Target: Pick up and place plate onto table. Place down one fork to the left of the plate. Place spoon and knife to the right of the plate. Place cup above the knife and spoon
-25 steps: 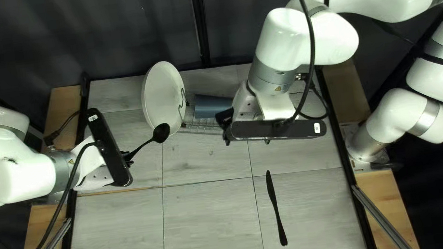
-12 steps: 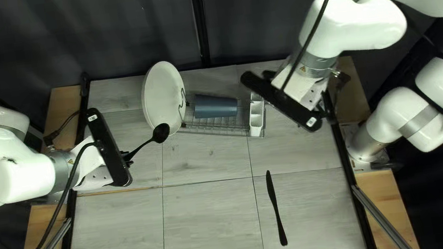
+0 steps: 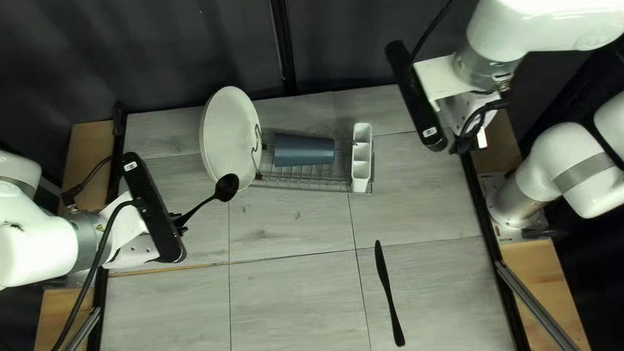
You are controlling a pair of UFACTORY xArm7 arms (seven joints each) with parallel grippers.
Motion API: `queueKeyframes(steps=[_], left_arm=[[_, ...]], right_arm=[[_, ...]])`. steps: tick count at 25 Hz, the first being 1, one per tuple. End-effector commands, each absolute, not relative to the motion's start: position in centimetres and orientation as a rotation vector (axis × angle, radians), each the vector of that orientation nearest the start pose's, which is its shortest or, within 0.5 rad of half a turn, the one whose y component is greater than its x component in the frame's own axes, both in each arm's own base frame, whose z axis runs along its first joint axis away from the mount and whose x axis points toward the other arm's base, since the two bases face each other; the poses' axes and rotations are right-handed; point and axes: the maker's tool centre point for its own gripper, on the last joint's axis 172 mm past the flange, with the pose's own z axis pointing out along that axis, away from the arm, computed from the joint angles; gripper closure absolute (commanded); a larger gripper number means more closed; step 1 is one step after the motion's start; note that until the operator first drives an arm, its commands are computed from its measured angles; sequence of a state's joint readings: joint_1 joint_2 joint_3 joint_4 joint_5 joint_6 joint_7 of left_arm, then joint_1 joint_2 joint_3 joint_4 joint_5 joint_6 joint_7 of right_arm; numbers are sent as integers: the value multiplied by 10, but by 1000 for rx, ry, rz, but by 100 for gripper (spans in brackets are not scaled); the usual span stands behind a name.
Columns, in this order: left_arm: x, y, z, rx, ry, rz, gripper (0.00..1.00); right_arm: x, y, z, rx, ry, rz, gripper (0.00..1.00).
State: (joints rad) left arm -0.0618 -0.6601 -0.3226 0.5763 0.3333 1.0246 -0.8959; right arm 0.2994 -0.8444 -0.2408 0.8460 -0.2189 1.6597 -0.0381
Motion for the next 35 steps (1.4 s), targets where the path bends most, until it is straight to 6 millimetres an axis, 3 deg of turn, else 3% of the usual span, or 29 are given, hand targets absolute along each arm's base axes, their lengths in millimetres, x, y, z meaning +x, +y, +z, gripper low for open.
queueKeyframes(steps=[1, 4, 12, 14, 16, 18, 19, 27, 29, 33, 35], left_arm=[[385, -75, 237, -2710, -721, -404, 100], [406, -94, 237, -2762, -742, -335, 100], [406, -94, 237, -2762, -742, -335, 100], [410, -94, 231, -2776, -816, -310, 100], [436, -115, 216, -2797, -1053, -245, 100], [470, -153, 213, -2792, -1159, -186, 100], [479, -162, 218, -2798, -1130, -183, 100], [479, -162, 218, -2798, -1130, -183, 100], [491, -168, 208, -2792, -1223, -173, 100], [534, -188, 179, -2655, -1643, -186, 100], [544, -196, 180, -2625, -1685, -207, 100]], right_arm=[[239, -42, 343, -3170, -243, -26, 0], [239, -42, 343, -3170, -243, -26, 0], [239, -42, 343, -3170, -243, -26, 0], [239, -42, 343, -3170, -243, -26, 0], [239, -42, 343, -3170, -243, -26, 0], [239, -42, 343, -3170, -243, -26, 0], [239, -42, 343, -3170, -243, -26, 0], [239, -42, 343, -3170, -243, -26, 0], [239, -42, 343, -3170, -243, -26, 0], [239, -42, 343, -3170, -243, -26, 0], [239, -42, 343, -3170, -243, -26, 0]])
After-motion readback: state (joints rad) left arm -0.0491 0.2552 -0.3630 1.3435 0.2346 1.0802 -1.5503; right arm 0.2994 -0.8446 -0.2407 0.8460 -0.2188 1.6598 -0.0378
